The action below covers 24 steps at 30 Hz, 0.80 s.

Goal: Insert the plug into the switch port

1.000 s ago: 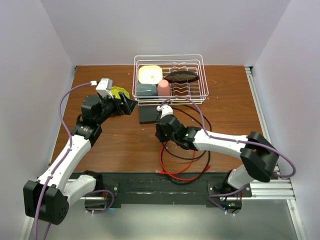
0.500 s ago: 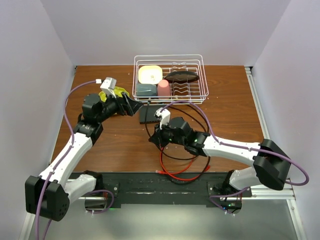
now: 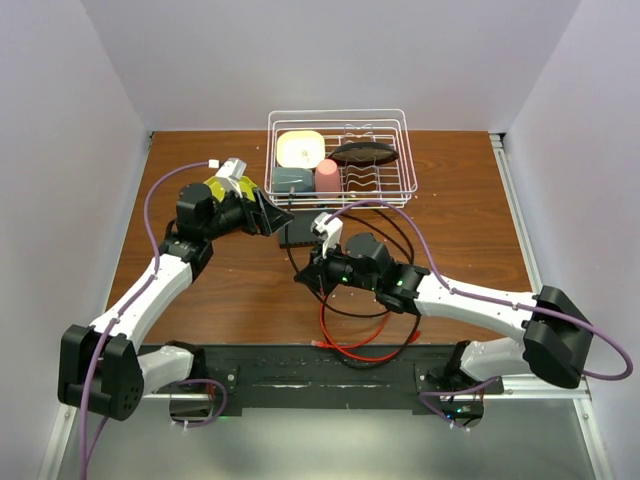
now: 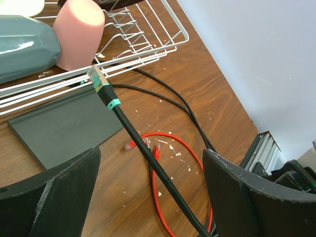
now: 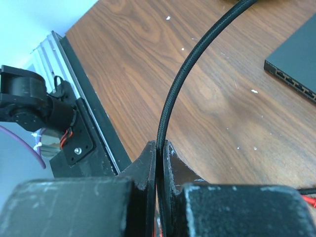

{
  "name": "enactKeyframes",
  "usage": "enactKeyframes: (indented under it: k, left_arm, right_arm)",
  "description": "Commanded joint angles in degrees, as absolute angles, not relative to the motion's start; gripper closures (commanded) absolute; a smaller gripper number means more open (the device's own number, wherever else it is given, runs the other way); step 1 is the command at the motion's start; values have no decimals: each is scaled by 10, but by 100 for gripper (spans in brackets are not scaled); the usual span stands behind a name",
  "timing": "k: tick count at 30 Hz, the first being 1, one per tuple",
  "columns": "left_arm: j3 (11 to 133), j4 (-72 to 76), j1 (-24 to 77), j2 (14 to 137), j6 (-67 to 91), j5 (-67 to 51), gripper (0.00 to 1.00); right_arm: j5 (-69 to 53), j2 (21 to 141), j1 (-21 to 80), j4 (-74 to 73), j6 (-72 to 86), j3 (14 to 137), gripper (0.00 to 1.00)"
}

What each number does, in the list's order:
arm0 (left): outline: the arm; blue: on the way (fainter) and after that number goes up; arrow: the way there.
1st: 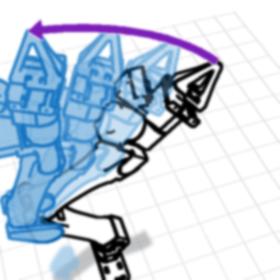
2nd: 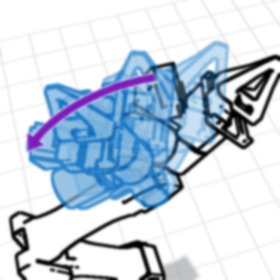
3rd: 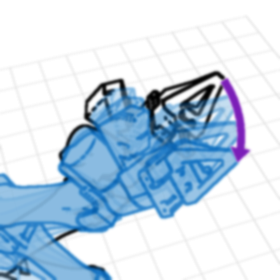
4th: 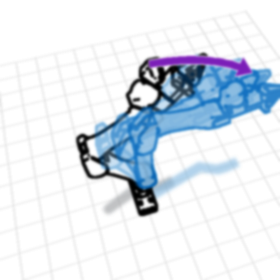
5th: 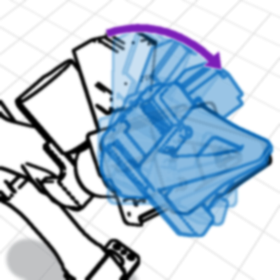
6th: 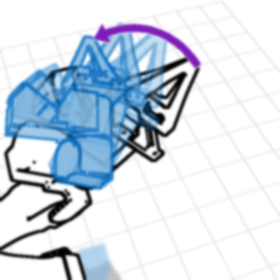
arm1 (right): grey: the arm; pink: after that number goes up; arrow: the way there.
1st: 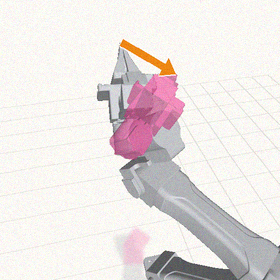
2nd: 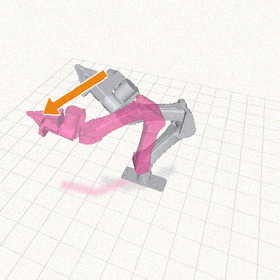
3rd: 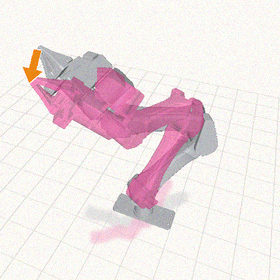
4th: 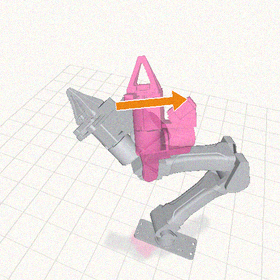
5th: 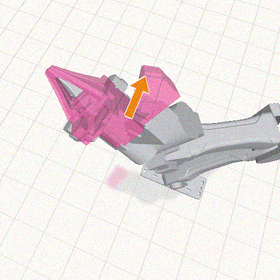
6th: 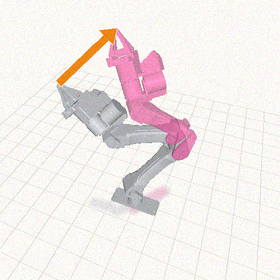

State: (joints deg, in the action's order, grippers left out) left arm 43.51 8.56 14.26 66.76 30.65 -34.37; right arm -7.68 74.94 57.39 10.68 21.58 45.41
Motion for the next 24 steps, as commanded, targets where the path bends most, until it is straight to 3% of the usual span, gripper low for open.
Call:
enactKeyframes:
  k: [1, 9, 12, 15, 16, 17, 20, 23, 24]
  left_arm:
    - [450, 108, 139, 674, 323, -357, 14]
    - [441, 162, 145, 710, 362, -408, 27]
    - [446, 164, 149, 722, 363, -422, 42]
    - [439, 185, 149, 722, 370, -420, 75]
    - [439, 189, 149, 722, 372, -424, 94]
    - [440, 189, 149, 722, 372, -428, 100]
    - [433, 199, 150, 711, 369, -433, 100]
    - [423, 227, 150, 700, 375, -435, 100]
    - [423, 228, 150, 697, 374, -445, 100]
  right_arm:
    - [-92, 723, 579, 130, 207, 461, 100]
    - [-94, 712, 584, 131, 210, 452, 100]
    - [-93, 712, 585, 140, 214, 446, 100]
    - [-93, 717, 587, 132, 211, 452, 100]
    - [-91, 716, 587, 133, 212, 450, 100]
    - [-89, 717, 587, 135, 214, 449, 100]
    - [-77, 718, 587, 130, 223, 456, 99]
    - [-49, 709, 587, 134, 241, 456, 82]
    - [-42, 705, 587, 141, 247, 454, 70]
